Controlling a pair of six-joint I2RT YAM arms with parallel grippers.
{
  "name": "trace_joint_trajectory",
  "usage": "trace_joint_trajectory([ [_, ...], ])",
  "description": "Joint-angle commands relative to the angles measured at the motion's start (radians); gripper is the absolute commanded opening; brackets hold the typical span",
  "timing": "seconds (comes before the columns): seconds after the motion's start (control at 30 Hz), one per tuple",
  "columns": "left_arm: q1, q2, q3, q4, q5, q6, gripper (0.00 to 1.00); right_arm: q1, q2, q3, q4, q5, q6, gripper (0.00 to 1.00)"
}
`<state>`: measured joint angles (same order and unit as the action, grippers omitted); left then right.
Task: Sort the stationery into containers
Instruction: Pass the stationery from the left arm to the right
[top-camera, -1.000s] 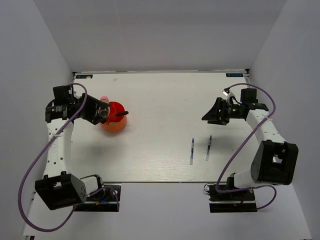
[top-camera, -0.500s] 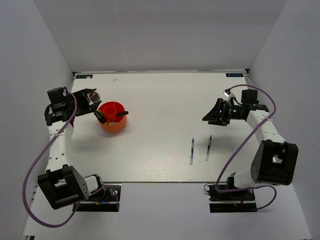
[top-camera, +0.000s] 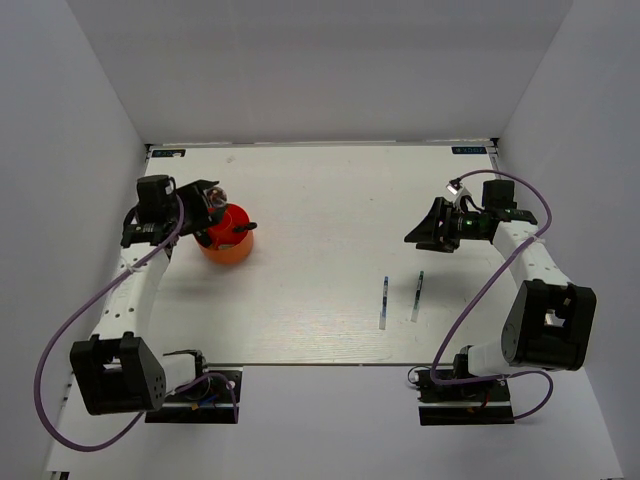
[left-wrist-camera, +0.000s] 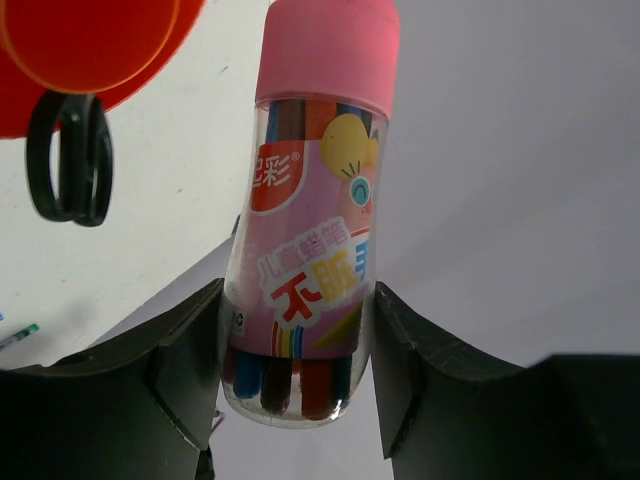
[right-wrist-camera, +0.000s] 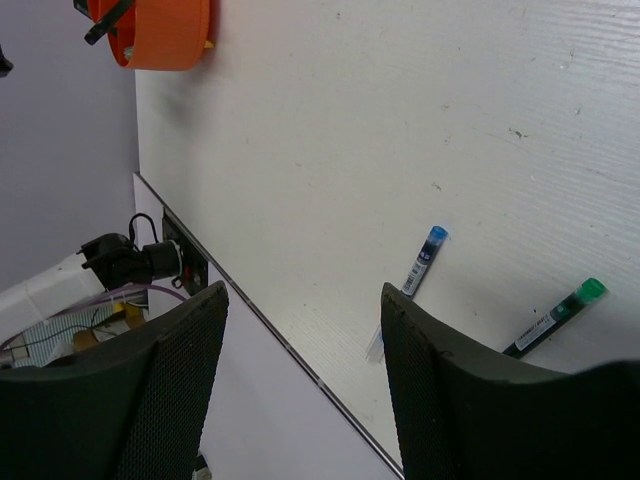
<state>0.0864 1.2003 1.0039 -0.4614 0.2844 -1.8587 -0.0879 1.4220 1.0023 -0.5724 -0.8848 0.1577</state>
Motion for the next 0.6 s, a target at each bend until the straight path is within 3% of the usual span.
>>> trace_joint_trajectory([
  [0.0, -0.049, -0.044, -0.008, 0.035, -0.083, -0.039, 0.0, -0.006, -0.021, -0.002, 0.019, 0.001, 0.005, 0.65],
  [0.1, -0.117, -0.061, -0.013, 0.01, -0.163, -0.042, 0.0, -0.003, -0.026, -0.002, 0.019, 0.003, 0.006, 0.65],
  [0.57, -0.223, -0.136, -0.12, -0.036, -0.32, -0.115, 0.0, -0.004, -0.037, -0.004, 0.016, 0.004, 0.008, 0.65],
])
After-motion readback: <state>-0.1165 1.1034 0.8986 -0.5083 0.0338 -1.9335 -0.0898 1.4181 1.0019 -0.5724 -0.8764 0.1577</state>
